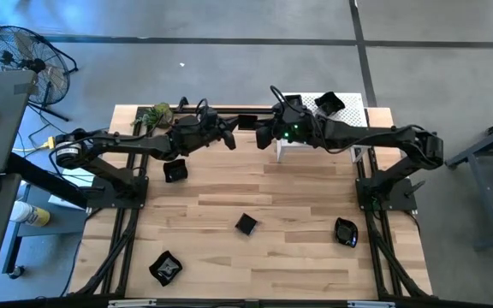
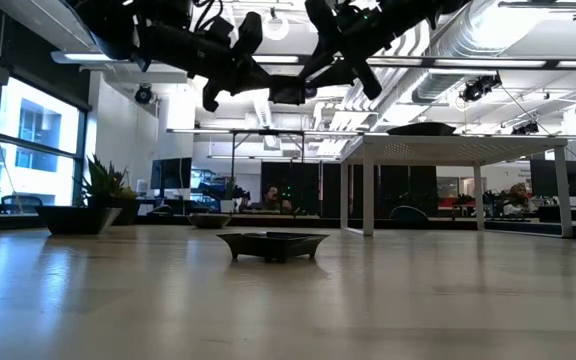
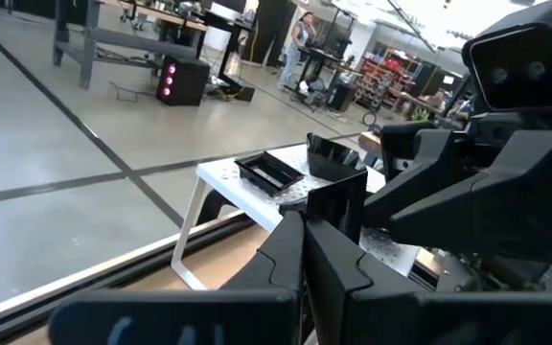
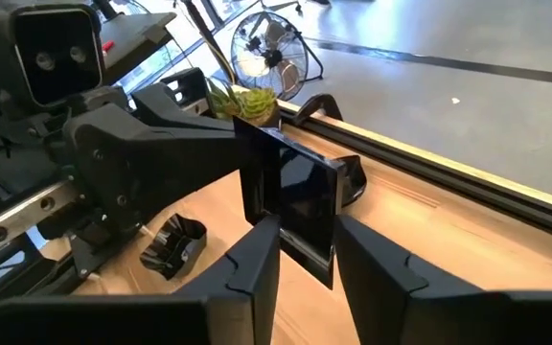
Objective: Pick & Place Mini shaped plates
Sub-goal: Stack the square plate on top of the stacked square plates on the shelf
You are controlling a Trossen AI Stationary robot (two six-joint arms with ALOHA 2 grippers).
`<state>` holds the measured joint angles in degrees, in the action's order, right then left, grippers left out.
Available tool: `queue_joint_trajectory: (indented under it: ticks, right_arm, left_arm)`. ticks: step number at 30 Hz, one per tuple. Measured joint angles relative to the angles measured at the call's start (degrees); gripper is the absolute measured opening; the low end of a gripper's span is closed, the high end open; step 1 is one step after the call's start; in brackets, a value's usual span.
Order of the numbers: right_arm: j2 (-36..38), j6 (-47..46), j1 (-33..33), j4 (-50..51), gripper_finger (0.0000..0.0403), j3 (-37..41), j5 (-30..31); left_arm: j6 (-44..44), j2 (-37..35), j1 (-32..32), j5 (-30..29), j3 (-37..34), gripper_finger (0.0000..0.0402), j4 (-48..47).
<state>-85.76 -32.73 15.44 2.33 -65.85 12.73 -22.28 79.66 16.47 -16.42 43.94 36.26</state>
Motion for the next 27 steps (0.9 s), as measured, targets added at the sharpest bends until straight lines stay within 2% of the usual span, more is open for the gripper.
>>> queue_joint_trajectory:
  ticks: [8,11,21,27]
  right_arm:
    - [-0.1,0.6,0.3,-0.2,0.0046,0.1,0.4]
    - [-0.1,1.2,0.3,0.5,0.0040,0.2,0.8]
    - [2.9,0.4,0.3,4.5,0.0130,0.2,0.9]
    - [1.6,-0.2,0.2,2.6,0.0138,0.3,0.7]
  left_arm:
    - [0.0,0.0,0.0,-0.4,0.0,0.0001,0.2]
    - [0.0,0.0,0.0,-0.4,0.0,0.0001,0.2]
    - [-0.1,-0.1,0.0,0.4,0.1,0.0001,0.3]
    - [0.0,-0.1,0.0,-0.1,0.1,0.0001,0.2]
